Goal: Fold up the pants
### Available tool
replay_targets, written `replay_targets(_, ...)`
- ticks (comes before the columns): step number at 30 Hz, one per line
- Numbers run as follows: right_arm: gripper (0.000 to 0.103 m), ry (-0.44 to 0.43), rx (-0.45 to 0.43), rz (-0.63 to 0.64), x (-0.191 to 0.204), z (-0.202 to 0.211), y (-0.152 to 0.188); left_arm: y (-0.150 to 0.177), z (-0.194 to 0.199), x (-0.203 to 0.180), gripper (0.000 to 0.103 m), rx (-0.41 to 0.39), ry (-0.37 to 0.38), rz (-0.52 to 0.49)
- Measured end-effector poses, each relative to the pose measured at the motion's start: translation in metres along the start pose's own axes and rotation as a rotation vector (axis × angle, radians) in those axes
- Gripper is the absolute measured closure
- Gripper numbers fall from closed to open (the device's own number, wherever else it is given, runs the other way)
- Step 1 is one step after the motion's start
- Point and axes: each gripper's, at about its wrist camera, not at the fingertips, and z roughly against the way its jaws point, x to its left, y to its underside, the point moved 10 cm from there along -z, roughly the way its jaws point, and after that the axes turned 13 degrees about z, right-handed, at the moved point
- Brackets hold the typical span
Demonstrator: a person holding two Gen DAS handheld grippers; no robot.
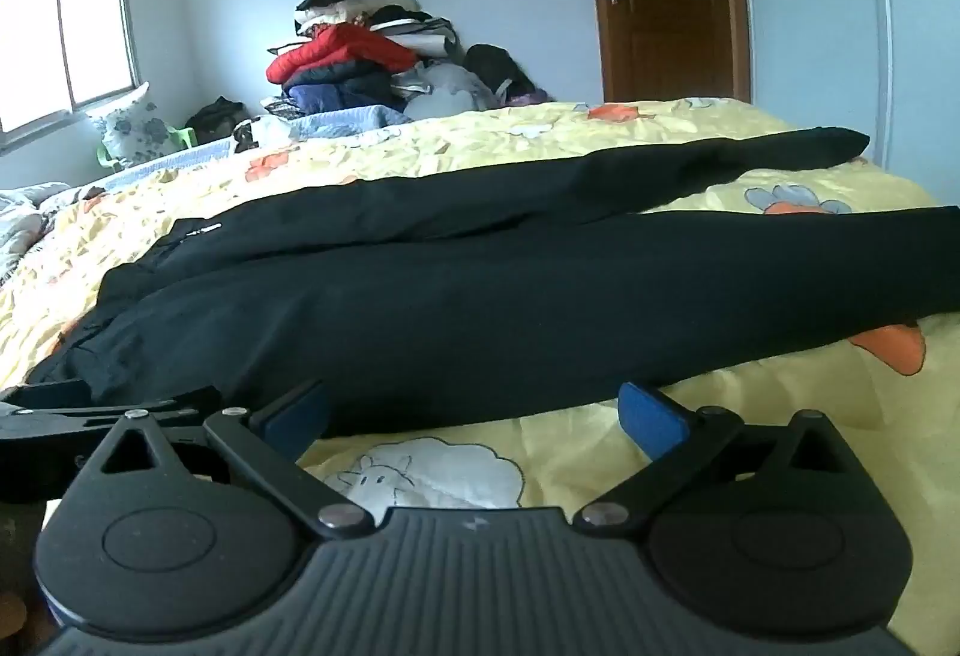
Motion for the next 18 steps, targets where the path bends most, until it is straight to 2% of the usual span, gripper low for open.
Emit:
replay_targets(5, 0.000, 0.007, -0.006, 0.011, 0.003, 0.000, -0.001, -0.001, -0.005, -0.009, 0.000, 0.015, -0.018, -0.024)
replay_targets(18, 0.000, -0.013, 0.003, 0.020, 0.007, -0.002, 0.000, 0.001, -0.014, -0.001, 0.000, 0.060, 0.007, 0.019)
